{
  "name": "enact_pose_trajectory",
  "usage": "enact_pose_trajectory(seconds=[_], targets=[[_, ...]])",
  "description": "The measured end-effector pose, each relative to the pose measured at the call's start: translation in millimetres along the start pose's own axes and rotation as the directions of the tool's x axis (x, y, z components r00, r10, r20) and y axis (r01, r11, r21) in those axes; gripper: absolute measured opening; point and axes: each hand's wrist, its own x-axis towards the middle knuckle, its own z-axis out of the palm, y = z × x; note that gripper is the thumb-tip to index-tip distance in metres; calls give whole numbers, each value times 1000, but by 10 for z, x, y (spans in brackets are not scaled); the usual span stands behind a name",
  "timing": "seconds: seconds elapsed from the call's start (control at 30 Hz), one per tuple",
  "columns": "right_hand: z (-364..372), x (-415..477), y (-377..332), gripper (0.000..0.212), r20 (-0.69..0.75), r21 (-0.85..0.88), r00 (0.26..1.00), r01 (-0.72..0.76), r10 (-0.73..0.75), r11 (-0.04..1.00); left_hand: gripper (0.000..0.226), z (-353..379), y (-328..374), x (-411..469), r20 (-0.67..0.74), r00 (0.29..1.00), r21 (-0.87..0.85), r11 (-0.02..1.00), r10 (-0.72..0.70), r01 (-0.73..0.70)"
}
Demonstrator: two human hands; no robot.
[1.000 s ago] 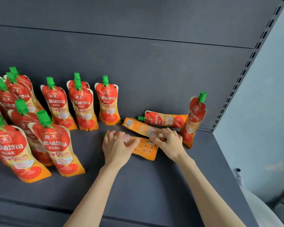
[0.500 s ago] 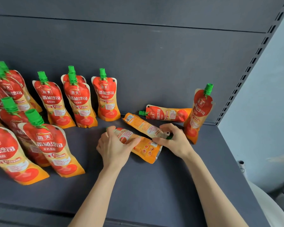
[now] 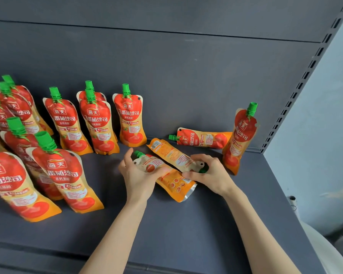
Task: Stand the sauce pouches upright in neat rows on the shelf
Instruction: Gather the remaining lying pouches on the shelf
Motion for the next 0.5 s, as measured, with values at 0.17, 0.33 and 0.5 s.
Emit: enact_pose_trajectory(seconds=[0.17,0.33,0.5], targets=[[-4,-25,-36,69,-5,7,1000,2,-2,1000,118,10,-62,75,74,983,-227,956,-171,184],[25,-116,-156,76,96,-49,995,8,-3,999,86,9,-24,34,220,960,-403,880,-175,253],[60,-150,-209,79,162,-5,987,9,-8,1000,82,8,28,-6,289,948,-531,803,-131,272]])
